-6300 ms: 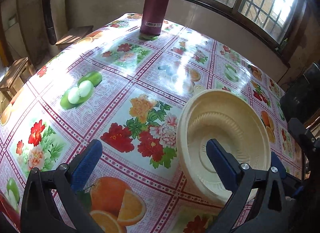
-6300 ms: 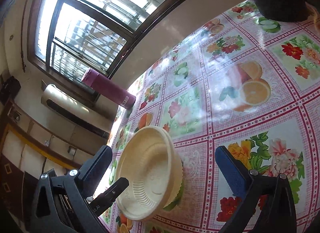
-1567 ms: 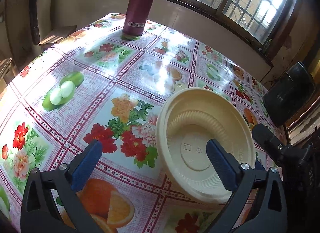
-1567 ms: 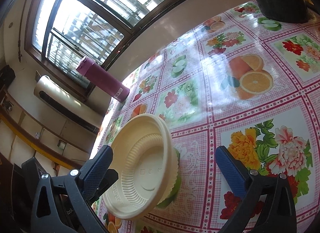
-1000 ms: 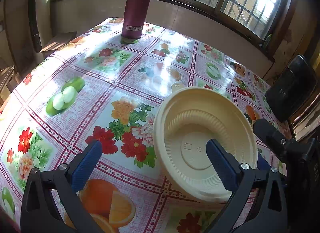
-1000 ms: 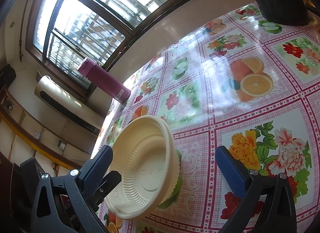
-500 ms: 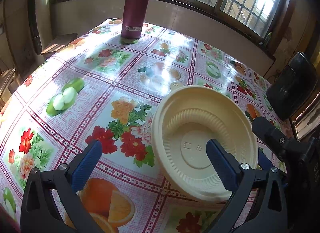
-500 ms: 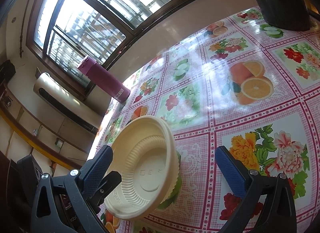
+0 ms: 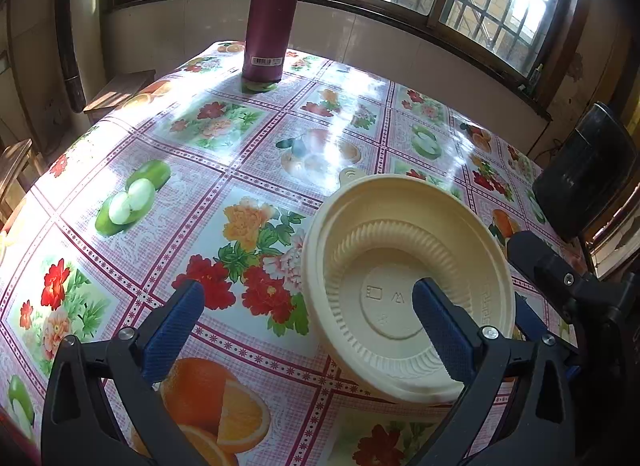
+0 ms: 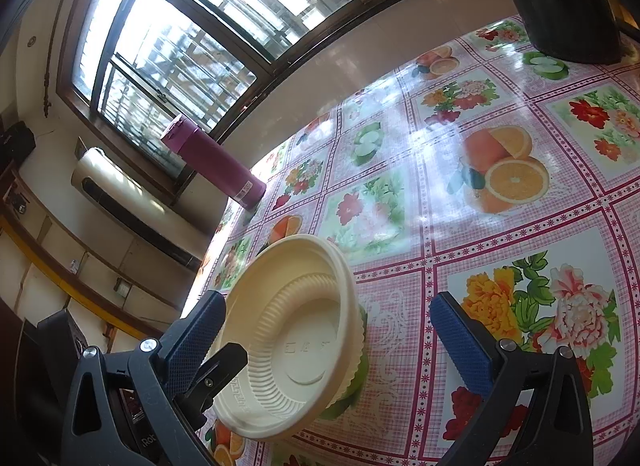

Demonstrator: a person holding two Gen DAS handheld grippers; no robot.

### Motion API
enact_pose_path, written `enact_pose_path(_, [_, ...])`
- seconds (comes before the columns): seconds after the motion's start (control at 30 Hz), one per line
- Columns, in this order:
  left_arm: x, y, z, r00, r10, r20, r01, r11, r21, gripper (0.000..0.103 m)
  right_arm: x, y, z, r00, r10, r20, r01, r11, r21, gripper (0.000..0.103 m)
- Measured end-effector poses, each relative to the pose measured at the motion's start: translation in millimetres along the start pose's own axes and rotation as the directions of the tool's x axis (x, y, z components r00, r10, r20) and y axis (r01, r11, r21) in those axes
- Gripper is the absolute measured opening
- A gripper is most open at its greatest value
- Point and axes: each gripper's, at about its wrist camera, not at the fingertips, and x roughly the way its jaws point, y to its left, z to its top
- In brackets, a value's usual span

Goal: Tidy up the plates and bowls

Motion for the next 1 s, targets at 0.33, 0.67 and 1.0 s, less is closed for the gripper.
enact_pose_path(0.33, [-12.1, -3.2, 1.8, 0.997, 0.014, 0.069, -0.015, 1.0, 0.006, 0.103, -2.7, 1.8, 0.0, 1.0, 0.003, 0.009, -0.003, 1.0, -0.001, 0.103])
enact_pose_path(0.67, [-58.4, -7.0, 6.3, 0.95, 0.039, 0.31, -0.047, 0.999, 0.02, 0.103, -13.8, -1.6, 2.3, 0.998, 0.036, 0.055, -0.037, 0.999, 0.02, 0.103])
enact_pose_path(1.0, [-77.5, -3.2, 7.4, 0.906, 0.062, 0.418, -0.066, 0.998, -0.005, 0.103, -37.9, -3.6, 7.4, 0.979, 0.106, 0.174, -0.115, 0.993, 0.038, 0.103])
